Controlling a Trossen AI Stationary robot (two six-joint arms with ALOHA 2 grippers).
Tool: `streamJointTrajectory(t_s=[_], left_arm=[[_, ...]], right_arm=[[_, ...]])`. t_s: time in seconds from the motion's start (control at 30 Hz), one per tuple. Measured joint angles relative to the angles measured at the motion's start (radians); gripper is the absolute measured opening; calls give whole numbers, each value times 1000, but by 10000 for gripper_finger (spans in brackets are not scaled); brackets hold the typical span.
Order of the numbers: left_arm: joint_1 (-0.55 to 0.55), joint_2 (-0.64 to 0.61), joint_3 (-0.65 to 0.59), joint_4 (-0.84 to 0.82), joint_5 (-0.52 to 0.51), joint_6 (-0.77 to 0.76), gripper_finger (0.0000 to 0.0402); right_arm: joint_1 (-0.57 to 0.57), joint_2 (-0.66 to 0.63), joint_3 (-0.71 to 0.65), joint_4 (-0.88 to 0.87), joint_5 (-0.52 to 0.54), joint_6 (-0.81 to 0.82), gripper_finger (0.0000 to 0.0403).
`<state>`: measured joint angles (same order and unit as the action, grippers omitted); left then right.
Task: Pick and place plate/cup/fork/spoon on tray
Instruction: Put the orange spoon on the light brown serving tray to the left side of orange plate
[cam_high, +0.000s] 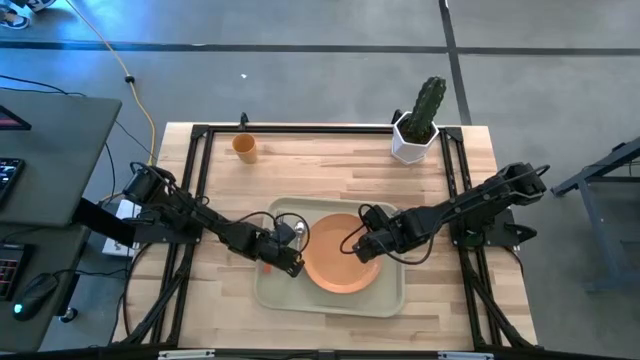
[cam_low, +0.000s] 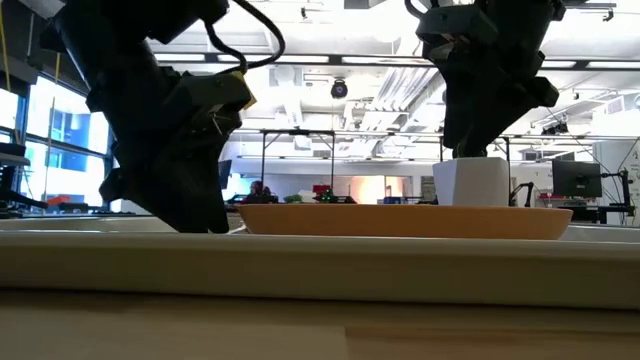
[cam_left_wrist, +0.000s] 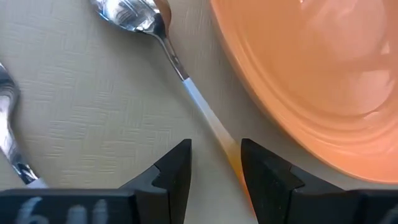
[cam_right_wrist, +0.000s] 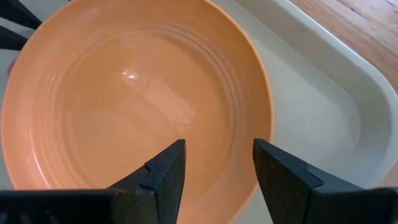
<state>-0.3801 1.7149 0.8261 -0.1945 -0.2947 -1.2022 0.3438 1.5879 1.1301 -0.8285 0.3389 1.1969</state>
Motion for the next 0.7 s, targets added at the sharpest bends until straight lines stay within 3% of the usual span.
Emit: streamJointTrajectory(t_s=[0.2, 0.7], left_arm=[[-3, -2, 2, -38, -25, -76, 95], [-12, -4, 3, -89, -32, -80, 5]], right_arm=[[18, 0, 0, -1, 2, 11, 178], [110, 0, 0, -2, 74, 111, 178]])
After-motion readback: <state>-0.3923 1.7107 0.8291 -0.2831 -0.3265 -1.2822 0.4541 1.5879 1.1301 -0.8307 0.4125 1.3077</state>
